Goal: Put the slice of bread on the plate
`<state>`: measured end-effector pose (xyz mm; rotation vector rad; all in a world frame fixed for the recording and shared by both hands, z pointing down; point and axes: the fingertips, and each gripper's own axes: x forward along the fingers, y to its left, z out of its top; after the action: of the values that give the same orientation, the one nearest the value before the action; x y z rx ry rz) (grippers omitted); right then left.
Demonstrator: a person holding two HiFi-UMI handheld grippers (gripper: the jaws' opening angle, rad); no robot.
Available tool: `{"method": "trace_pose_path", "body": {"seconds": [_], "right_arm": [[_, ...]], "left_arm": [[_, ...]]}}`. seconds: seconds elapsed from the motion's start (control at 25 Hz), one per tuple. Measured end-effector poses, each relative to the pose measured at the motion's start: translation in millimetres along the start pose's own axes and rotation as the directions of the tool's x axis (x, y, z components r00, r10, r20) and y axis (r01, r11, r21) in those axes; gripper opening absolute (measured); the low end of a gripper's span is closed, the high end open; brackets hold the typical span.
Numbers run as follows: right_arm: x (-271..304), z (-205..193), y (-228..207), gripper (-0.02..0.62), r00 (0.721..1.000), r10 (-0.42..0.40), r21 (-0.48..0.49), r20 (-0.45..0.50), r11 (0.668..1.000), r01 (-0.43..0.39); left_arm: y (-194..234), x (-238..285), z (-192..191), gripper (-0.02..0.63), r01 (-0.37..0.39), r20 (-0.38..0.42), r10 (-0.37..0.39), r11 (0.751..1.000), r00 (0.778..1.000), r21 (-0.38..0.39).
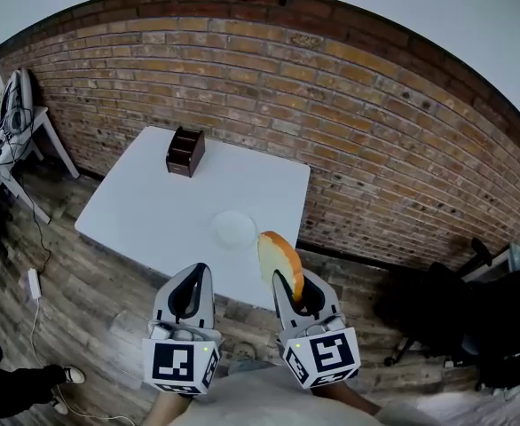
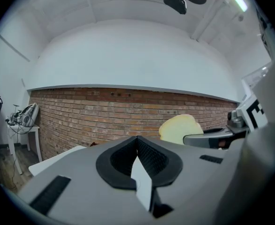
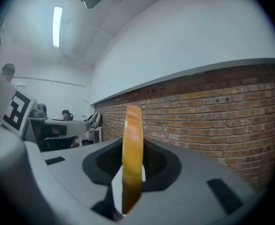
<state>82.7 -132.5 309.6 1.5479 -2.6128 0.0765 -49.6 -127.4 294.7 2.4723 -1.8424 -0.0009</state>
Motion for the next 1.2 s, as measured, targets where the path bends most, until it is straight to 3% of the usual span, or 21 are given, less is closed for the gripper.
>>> {"method": "trace_pose_path", "body": {"seconds": [0.4,0.76,1.2], "right_arm": [[45.0,-6.8,-5.6,0.096,1.0,0.014,0.013,-0.025,1.0,-0.014],[73.8,6.5,-6.7,0.095,1.0,-0.024,-0.011,-0.015,1.0,0.024],[116.6,-12.3,-10.3,0.095,0.996,-0.012,0.028,-0.085,1.0,0.015]], "left_arm": [[24.1,34.8,-13.8,0.011,-0.006,-0.051,0.006,1.0,0.999,0.004],[32.9,84.0,-5.2,0.011,0.093,-0.05,-0.092,0.995,0.994,0.02],[42.2,115.8,-20.2,0.011,0.151,-0.11,-0.148,0.988,0.983,0.016]]}}
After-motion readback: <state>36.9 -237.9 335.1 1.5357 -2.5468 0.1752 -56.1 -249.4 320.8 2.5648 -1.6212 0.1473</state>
